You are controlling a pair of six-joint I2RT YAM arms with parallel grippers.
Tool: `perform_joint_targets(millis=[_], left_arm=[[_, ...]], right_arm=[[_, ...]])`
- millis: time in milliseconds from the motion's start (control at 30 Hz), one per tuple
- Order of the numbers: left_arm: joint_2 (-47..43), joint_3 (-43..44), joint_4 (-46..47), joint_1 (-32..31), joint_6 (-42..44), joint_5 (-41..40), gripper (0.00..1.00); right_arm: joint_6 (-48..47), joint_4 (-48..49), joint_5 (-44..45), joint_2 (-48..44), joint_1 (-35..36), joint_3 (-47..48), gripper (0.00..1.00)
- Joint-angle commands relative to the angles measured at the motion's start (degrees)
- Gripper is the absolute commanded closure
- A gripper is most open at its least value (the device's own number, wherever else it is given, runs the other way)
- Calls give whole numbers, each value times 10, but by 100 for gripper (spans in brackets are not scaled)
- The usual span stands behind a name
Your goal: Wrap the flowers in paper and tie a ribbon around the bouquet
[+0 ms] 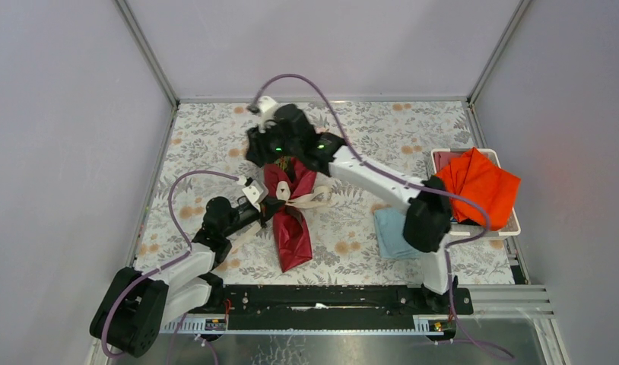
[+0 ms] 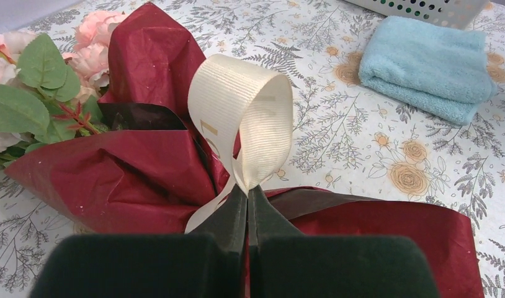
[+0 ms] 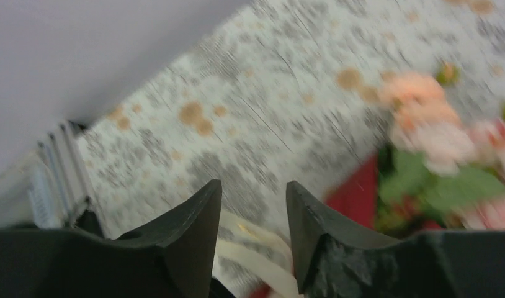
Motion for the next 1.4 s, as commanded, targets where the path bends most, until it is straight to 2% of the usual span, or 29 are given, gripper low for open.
perform_joint_targets(millis=[0,133,267,367,433,567,767,900,967,1067,1100,1133,1200,1233,1300,1367], left_arm=[[-12,-8,49,-4,4,-12,100],[-8,-7,49,-4,-2,-22,100],[-5,-5,48,-4,-3,-25,100],[-2,-4,47,-4,-4,-25,100],[-1,-2,44,-4,-5,-26,100],[0,-3,44,-4,-5,-26,100],[-2,-5,44,-4,-6,-26,100],[0,-4,43,-4,-6,-23,100],[-2,-4,42,-4,-6,-23,100],[-6,2,33,-4,-4,-18,100],[-8,6,24,-4,-3,-15,100],[-12,13,15,-4,-1,-14,91],[-25,44,-31,-4,30,-1,60],[-33,74,-112,-4,81,6,43],[-49,139,-263,-1,195,0,33],[-45,201,-430,8,319,-3,30]], right_arm=[[10,134,-64,-192,-100,-242,45],[13,241,-73,-291,-91,-431,38],[76,311,-54,-325,-57,-529,34],[108,350,-49,-318,-38,-557,29],[114,344,-51,-300,-27,-543,26],[137,325,-25,-264,-22,-522,27],[163,323,-2,-240,-22,-514,41],[168,319,-4,-230,-22,-503,55],[167,311,-4,-224,-22,-497,67],[165,298,3,-222,-22,-492,95],[161,295,13,-225,-22,-494,100],[157,292,32,-231,-23,-500,100],[153,290,46,-240,-29,-510,100],[153,293,43,-244,-34,-515,100],[151,301,34,-249,-40,-524,100],[146,303,29,-250,-40,-529,100]])
